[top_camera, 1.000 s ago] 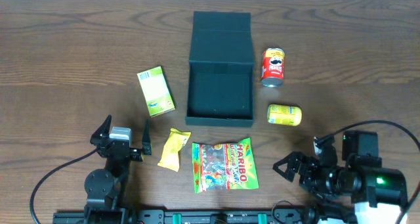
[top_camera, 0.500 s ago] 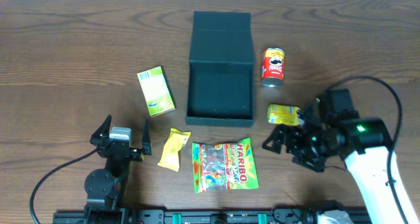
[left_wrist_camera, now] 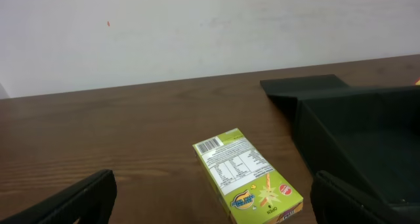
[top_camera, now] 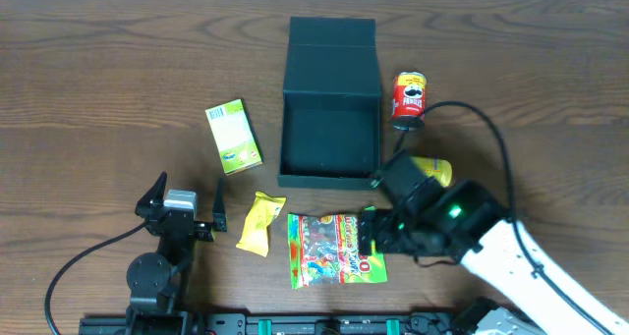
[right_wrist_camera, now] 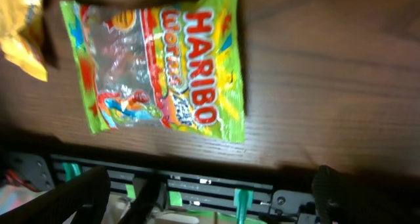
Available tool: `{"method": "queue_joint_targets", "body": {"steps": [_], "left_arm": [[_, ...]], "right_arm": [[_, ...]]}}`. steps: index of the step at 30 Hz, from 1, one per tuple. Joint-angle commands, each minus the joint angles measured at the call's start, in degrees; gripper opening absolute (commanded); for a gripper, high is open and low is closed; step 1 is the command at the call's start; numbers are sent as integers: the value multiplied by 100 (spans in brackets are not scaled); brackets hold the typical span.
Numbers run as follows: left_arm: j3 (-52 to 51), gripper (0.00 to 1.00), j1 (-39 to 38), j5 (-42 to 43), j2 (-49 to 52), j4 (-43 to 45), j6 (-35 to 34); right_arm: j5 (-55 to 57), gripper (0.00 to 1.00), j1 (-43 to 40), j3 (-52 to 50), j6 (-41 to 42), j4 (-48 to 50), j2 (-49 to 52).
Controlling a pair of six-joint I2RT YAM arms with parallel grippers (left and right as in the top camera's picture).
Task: Pack container
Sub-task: 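Lower the right gripper onto the Haribo bag and pinch its top edge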
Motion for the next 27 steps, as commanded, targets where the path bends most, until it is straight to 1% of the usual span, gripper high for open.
{"method": "queue_joint_targets", "body": {"steps": [1,5,9,12,16,18,19,20,22,24,25,26,27], "left_arm": [[-63,95,13,28,4,-297,0],[-63,95,13,28,4,-297,0],[-63,95,13,28,4,-297,0],[-63,95,13,28,4,-297,0],[-63,95,13,28,4,-297,0],[-63,95,13,28,4,-297,0],[-63,95,13,28,4,-297,0],[-63,95,13,28,4,-297,0],[-63,95,13,28,4,-297,0],[-63,95,13,28,4,-297,0],[-63,95,13,28,4,-297,0],[-63,95,13,28,4,-297,0],[-63,95,13,28,4,-297,0]], "right_arm": [[247,99,216,74,1384,24,284],[-7,99,251,74,2033,337,846],[107,99,323,74,2076,820,1342],[413,99,326,70,1635,911,1512],[586,99,337,42,684,852,1508],[509,99,374,42,629,850,1504],[376,99,409,42,737,859,1497],[203,99,444,42,1027,850,1493],[-302,99,518,42,1923,778,1493],[-584,98,562,37,2988,656,1495],[-616,99,586,35,3615,586,1495],[-623,99,597,35,4409,531,1495],[-656,99,603,35,4765,544,1495]]}}
